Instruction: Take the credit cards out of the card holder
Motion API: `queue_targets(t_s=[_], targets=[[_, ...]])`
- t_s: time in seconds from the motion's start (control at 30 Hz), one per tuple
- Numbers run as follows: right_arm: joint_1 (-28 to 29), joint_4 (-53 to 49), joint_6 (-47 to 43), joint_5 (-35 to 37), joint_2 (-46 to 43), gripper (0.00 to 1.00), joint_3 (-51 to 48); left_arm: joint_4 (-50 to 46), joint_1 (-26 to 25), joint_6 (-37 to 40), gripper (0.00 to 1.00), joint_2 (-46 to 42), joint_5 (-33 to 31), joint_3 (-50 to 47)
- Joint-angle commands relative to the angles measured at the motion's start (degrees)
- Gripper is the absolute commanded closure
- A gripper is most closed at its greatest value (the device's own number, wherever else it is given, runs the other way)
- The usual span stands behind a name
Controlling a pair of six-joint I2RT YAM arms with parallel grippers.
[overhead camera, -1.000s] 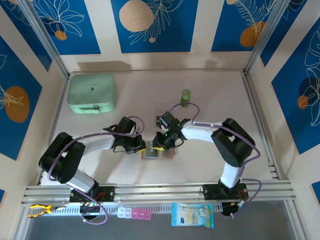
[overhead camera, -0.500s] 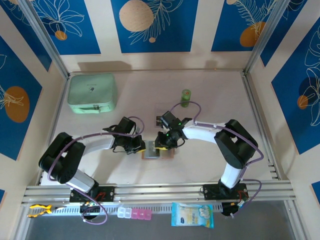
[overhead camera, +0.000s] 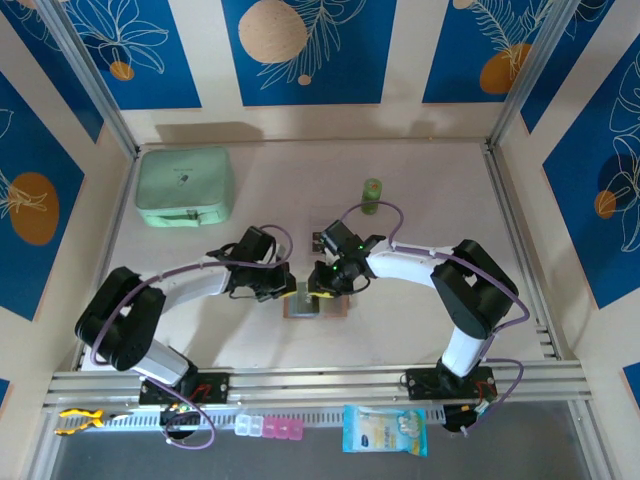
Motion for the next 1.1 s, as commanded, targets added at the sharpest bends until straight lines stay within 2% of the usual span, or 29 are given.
queue_targets(t_s=[0.0,0.3,0.6,0.83,1.07], targets=[[-0.5,2.89,0.95,-3.25,-1.01,0.76,-1.28,0.26,-0.63,0.57,1.0,1.82,1.48,0.75],[-0.84,3.61,1.5,-4.59,1.57,0.76,-1.28,-0.46,-0.67,1.64,1.0,3.76,0.01,-0.66],[-0.79,1.67,1.05,-2.73,2.18,0.76,-2.0,-1.45,-0.7,2.13,1.0,3.9,-0.83,-1.11],[-0.79,-1.79,-0.09,-0.42,0.25,0.76,-0.88,-1.91,-0.72,2.38,1.0,3.68,-0.85,-0.45],[-0.77,-1.48,-0.24,-0.98,-2.62,0.75,-0.93,-3.08,-0.68,2.35,1.0,1.84,-0.24,1.56]])
